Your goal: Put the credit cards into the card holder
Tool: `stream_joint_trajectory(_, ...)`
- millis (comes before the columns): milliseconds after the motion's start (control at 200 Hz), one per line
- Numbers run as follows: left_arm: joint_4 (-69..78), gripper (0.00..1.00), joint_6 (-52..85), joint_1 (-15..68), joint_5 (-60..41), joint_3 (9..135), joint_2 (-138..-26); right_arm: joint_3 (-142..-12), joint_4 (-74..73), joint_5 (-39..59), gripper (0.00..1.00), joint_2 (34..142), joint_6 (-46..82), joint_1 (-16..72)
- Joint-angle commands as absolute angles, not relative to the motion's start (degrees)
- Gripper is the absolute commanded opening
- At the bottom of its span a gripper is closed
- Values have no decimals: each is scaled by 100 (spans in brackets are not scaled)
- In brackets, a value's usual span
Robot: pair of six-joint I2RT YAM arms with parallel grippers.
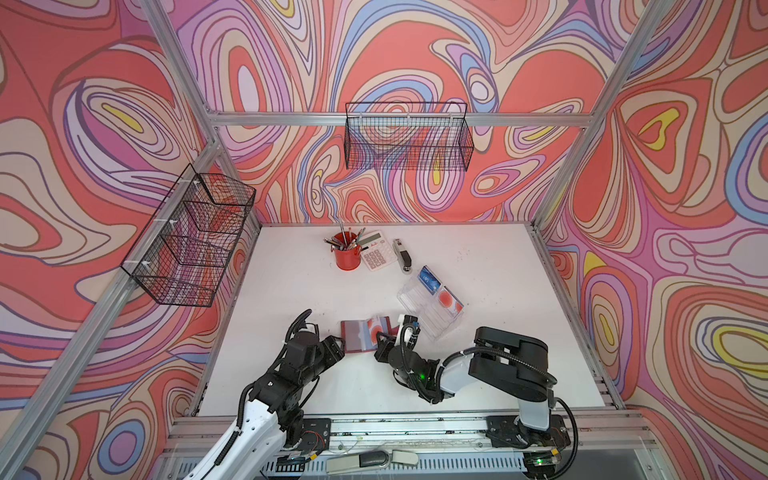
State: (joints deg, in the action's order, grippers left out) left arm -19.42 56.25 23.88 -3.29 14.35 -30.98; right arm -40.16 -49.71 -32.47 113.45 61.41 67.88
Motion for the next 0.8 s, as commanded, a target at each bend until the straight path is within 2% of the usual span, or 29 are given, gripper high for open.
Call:
stream_joint_trajectory(0, -1693, 68, 5744, 2353, -353, 1353, -3162, -4086, -5139, -3197, 0, 11488, 6161, 6768)
stream_joint_trajectory(351, -1863, 66, 5439, 2324, 58, 1556, -3585, -3975, -5442, -3199, 0, 11394, 5795, 6768)
stream_joint_trajectory(791, -1573, 62, 5239, 2295, -133, 1782, -4367, -4128, -5304, -3145, 0, 11597, 5740, 6758)
